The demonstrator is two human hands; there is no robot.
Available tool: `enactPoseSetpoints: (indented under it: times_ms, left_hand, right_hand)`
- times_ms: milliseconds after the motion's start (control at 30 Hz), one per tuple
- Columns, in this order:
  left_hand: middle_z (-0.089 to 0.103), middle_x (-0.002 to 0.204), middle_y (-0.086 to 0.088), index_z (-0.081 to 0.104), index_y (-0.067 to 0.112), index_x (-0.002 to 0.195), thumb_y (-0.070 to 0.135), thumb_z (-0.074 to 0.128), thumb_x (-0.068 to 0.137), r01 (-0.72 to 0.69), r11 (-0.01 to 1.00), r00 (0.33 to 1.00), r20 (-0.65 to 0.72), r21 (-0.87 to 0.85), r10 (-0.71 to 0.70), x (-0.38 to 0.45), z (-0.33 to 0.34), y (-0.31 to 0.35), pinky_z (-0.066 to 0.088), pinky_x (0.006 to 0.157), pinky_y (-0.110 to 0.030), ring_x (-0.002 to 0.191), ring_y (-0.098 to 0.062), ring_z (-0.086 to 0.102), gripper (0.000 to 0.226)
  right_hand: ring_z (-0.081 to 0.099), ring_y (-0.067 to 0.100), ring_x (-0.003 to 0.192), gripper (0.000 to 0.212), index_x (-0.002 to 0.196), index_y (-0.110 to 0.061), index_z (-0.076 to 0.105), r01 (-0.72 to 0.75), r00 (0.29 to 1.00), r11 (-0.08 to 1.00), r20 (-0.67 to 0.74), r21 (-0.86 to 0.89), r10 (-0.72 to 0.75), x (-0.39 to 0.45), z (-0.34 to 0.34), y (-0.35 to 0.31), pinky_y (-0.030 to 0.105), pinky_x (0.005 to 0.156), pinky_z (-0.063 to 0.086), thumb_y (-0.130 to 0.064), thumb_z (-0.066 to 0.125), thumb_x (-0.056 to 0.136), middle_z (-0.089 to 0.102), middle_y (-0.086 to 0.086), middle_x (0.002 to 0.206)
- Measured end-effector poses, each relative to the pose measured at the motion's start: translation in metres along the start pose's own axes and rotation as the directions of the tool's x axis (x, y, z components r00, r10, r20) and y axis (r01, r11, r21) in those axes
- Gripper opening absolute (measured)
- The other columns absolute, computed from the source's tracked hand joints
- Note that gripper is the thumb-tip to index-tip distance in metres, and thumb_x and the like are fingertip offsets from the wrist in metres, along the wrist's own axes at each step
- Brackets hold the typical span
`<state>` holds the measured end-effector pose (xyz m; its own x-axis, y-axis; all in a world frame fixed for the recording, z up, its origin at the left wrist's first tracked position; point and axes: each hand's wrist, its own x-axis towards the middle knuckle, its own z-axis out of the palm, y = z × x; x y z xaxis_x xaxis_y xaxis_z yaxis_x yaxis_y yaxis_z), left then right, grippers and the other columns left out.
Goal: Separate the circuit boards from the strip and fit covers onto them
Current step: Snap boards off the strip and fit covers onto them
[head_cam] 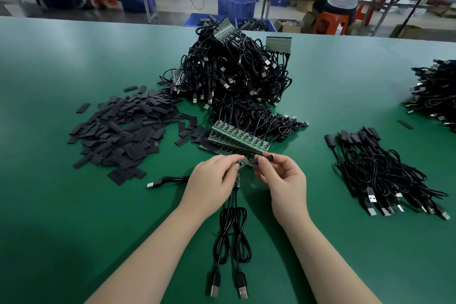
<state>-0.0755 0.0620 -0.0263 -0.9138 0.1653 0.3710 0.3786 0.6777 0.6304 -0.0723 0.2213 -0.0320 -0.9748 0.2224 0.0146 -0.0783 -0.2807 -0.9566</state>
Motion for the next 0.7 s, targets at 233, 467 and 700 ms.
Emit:
enactPoseSetpoints:
  times_ms: [233,467,700]
  left_hand:
    - [0.068,0.108,0.012,0.067,0.027,0.123,0.03,0.062,0.094,0.007,1.0,1.0,-0.003,-0.014,-0.007,-0.0007,0.0007,-0.0018,0.044,0.085,-0.022,0.099,-0.001,0.055,0.029]
    - [0.07,0.111,0.011,0.069,0.027,0.121,0.026,0.061,0.096,0.02,1.0,1.0,-0.024,-0.021,-0.021,-0.0009,0.0017,-0.0018,0.033,0.084,-0.003,0.106,0.001,0.052,0.027]
    - [0.07,0.11,0.011,0.069,0.027,0.121,0.025,0.064,0.093,0.023,0.999,1.0,-0.016,-0.04,-0.024,-0.0014,0.0023,-0.0028,0.034,0.083,0.0,0.105,0.0,0.054,0.028]
  right_hand:
    - [0.073,0.02,0.096,0.007,0.091,-0.014,0.066,0.034,0.999,0.999,0.034,-0.025,-0.033,-0.0008,-0.0004,0.0013,0.024,0.076,0.057,-0.008,0.069,0.089,0.077,0.005,0.097]
    - [0.073,0.02,0.096,0.01,0.09,-0.013,0.066,0.099,0.994,0.993,0.04,-0.057,-0.097,-0.0027,0.0003,-0.0004,0.024,0.077,0.057,-0.003,0.069,0.089,0.077,0.004,0.099]
    - [0.073,0.019,0.093,0.013,0.09,-0.014,0.067,0.119,0.991,0.988,0.067,-0.098,-0.113,-0.0024,0.0,-0.0001,0.026,0.077,0.058,-0.001,0.069,0.089,0.077,0.003,0.098]
